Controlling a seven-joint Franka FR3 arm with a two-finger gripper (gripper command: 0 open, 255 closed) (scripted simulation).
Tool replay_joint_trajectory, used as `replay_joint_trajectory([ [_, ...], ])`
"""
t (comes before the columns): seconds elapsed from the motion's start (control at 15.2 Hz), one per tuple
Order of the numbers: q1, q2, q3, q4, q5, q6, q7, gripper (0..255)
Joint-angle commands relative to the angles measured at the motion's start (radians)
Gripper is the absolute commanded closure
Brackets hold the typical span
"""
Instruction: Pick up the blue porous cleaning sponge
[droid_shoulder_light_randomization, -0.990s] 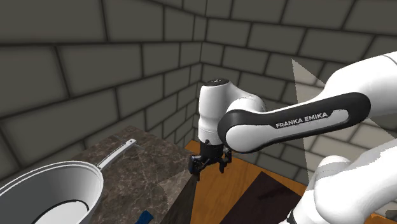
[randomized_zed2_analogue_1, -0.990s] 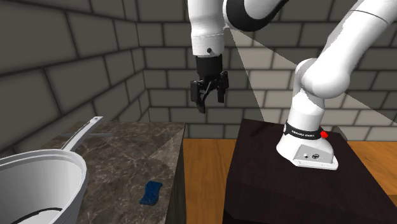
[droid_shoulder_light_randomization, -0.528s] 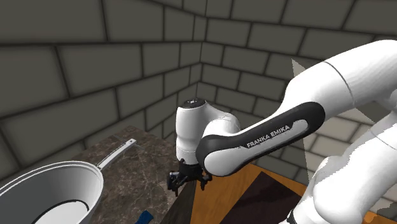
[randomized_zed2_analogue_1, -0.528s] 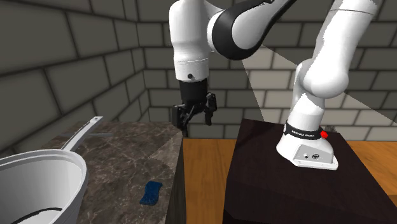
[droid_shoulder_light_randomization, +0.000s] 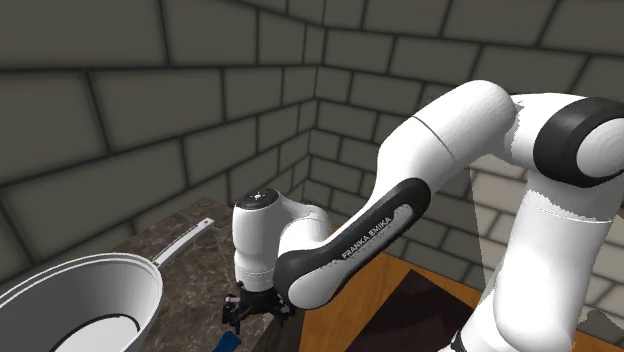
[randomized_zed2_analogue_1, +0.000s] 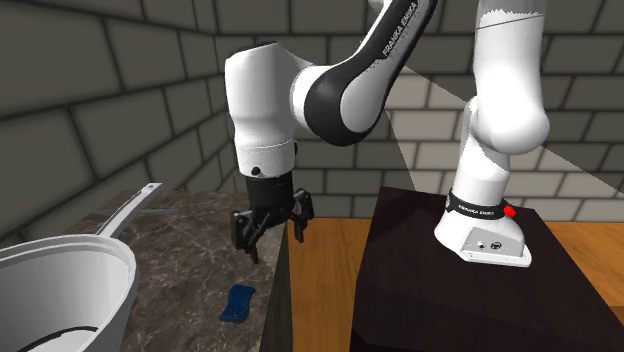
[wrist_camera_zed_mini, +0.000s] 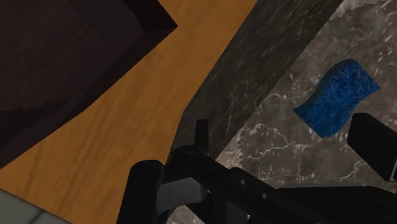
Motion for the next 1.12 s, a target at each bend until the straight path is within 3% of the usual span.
replay_joint_trajectory([
  [0.0, 0.037, 0.097, -0.022, 0.073, -0.077, 0.014, 0.09, 0],
  [0.4, 0.175, 0.337, -0.119, 0.292, -0.214, 0.034, 0.27, 0],
  [1.06, 0.216, 0.428, -0.167, 0.314, -0.266, 0.101, 0.305, 0],
])
